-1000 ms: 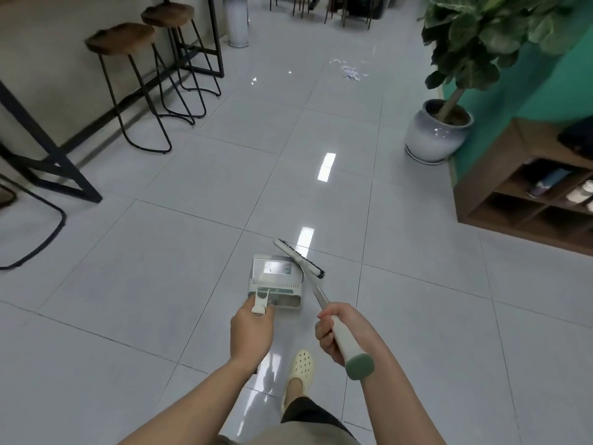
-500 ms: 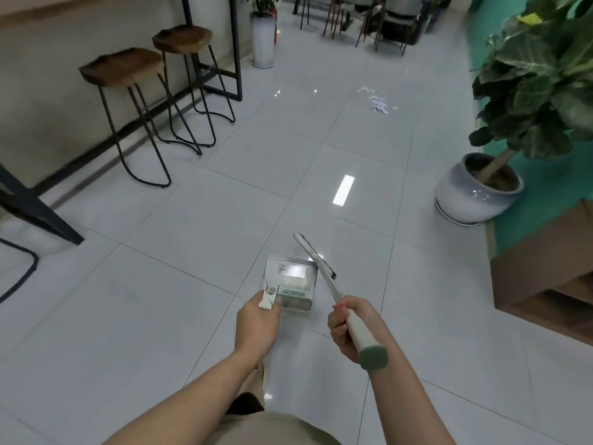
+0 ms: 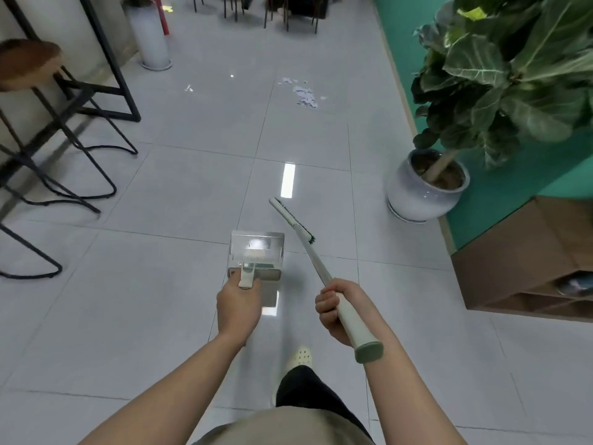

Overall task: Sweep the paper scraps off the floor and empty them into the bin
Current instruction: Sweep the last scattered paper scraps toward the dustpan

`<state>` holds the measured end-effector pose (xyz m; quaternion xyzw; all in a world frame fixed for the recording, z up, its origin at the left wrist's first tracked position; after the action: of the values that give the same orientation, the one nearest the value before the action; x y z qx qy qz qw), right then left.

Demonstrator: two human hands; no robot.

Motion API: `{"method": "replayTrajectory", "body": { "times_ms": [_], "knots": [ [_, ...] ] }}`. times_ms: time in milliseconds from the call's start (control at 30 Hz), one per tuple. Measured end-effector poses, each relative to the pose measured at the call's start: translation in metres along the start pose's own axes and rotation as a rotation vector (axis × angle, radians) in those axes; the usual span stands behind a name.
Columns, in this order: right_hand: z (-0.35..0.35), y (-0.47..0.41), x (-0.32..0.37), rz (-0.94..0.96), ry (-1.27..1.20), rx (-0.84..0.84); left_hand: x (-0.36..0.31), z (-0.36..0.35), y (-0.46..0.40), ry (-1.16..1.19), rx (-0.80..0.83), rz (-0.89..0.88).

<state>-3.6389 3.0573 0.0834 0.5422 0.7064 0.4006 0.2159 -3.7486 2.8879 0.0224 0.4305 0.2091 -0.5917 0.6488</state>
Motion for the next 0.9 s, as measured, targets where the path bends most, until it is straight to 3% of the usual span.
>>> {"method": "replayTrajectory", "body": {
  "times_ms": [200, 500, 667, 900],
  "knots": [
    [-0.073, -0.106, 0.159, -0.025, 0.02, -0.026, -0.087, -0.069, -0.153, 0.002, 0.008, -0.026],
    [-0.187, -0.207, 0.4, -0.048, 0.034, -0.075, -0.248, -0.143, -0.358, 0.064, -0.034, 0.088],
    [-0.219, -0.268, 0.503, 0.138, 0.376, -0.238, -0.313, -0.197, -0.464, 0.058, 0.023, 0.072],
    [-0.281, -0.369, 0.694, 0.189, 0.352, -0.35, -0.416, -0.286, -0.678, 0.049, 0.072, 0.179]
  ]
}}
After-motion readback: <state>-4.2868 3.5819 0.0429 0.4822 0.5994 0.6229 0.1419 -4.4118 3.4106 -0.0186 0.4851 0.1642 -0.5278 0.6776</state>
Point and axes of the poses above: each hand's wrist, its own y-axis away from the middle knuckle, its own z-axis out of the back of the hand, x = y × z, the point moved 4 cm from there along -y, towards the middle knuckle, and after that the axes turned 11 degrees about -y, right-handed, at the moved point
